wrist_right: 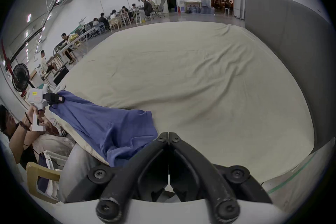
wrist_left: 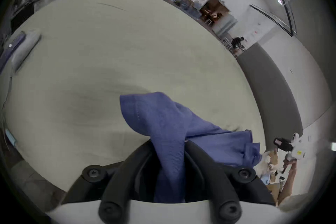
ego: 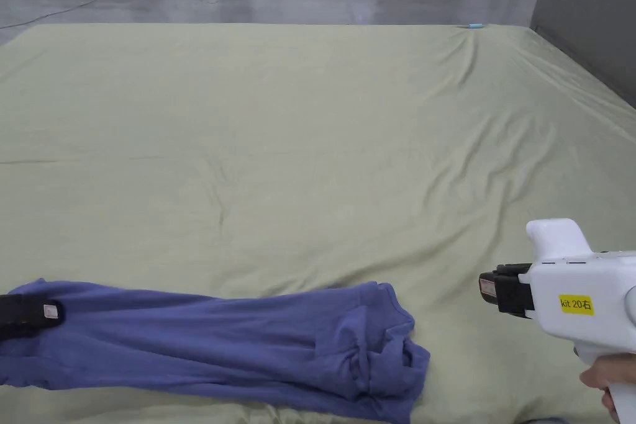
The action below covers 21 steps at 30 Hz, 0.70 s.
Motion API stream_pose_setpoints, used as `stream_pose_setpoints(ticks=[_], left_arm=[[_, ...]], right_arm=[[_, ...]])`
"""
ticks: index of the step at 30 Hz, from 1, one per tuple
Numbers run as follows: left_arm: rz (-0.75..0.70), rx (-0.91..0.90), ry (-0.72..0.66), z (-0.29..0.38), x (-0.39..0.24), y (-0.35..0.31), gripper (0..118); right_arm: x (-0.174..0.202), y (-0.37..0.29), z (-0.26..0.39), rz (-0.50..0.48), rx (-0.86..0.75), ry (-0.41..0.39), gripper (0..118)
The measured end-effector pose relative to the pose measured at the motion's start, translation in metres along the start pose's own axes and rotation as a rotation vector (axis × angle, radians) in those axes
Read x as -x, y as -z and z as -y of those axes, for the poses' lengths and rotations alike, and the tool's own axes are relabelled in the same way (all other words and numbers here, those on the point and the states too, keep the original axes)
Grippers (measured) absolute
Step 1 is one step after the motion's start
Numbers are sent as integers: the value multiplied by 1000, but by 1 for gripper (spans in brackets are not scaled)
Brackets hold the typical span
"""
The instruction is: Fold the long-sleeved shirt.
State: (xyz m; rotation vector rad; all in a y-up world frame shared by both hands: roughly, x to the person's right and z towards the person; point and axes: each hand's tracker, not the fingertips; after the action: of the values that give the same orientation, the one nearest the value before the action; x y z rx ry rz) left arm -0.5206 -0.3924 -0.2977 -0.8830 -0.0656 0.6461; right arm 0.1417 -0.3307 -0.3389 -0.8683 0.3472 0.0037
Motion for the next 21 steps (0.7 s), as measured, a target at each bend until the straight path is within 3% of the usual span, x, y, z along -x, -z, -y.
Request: stream_pose_setpoints(ticks=[4,9,17,18,21], left_arm=[[236,-2,2,7,-46,0,4],[381,94,98,36,-160,30,4],[403,330,297,96,-309,141,5],[390,345,320,102,-318,154,12],[328,386,309,116,-326,194,107]], right_arm=[[3,3,0,-8,1,-13,0],[1,0,-1,-24,-7,-13,0],[-21,-11,7,-3,-5,-17,0],[-24,-13,9,0,-4,-15,0],[-36,-22,16,12,-14,7,0]])
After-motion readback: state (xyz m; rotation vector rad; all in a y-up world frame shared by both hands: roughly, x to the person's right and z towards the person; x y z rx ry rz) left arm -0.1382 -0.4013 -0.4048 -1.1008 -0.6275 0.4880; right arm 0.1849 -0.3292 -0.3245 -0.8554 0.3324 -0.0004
